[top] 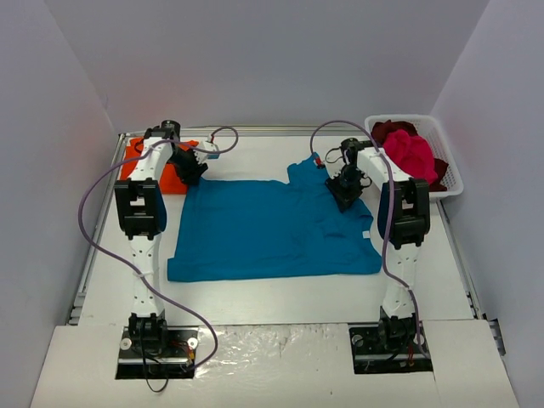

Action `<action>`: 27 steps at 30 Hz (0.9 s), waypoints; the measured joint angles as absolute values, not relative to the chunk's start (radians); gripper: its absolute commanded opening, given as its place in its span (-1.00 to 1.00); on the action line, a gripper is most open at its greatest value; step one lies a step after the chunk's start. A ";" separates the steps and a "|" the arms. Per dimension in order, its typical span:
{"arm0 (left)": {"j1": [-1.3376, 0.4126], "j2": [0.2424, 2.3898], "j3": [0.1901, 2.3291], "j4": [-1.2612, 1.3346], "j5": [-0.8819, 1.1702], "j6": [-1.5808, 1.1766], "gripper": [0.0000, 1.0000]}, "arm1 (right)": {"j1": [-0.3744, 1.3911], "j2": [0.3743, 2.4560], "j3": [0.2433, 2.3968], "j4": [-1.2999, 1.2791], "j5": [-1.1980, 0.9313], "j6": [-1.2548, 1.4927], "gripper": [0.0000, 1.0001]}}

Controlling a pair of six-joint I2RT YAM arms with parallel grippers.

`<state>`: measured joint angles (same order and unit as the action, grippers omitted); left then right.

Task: Fold and stack the t-shirts
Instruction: Grap the side of the flattened tshirt furthest away from the robot with both arms

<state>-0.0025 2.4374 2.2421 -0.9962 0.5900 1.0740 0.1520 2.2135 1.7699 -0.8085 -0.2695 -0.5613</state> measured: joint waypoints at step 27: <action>-0.027 2.495 2.300 -1.014 0.452 1.145 -0.95 | 0.152 2.222 1.814 -0.862 -0.270 -0.588 -0.44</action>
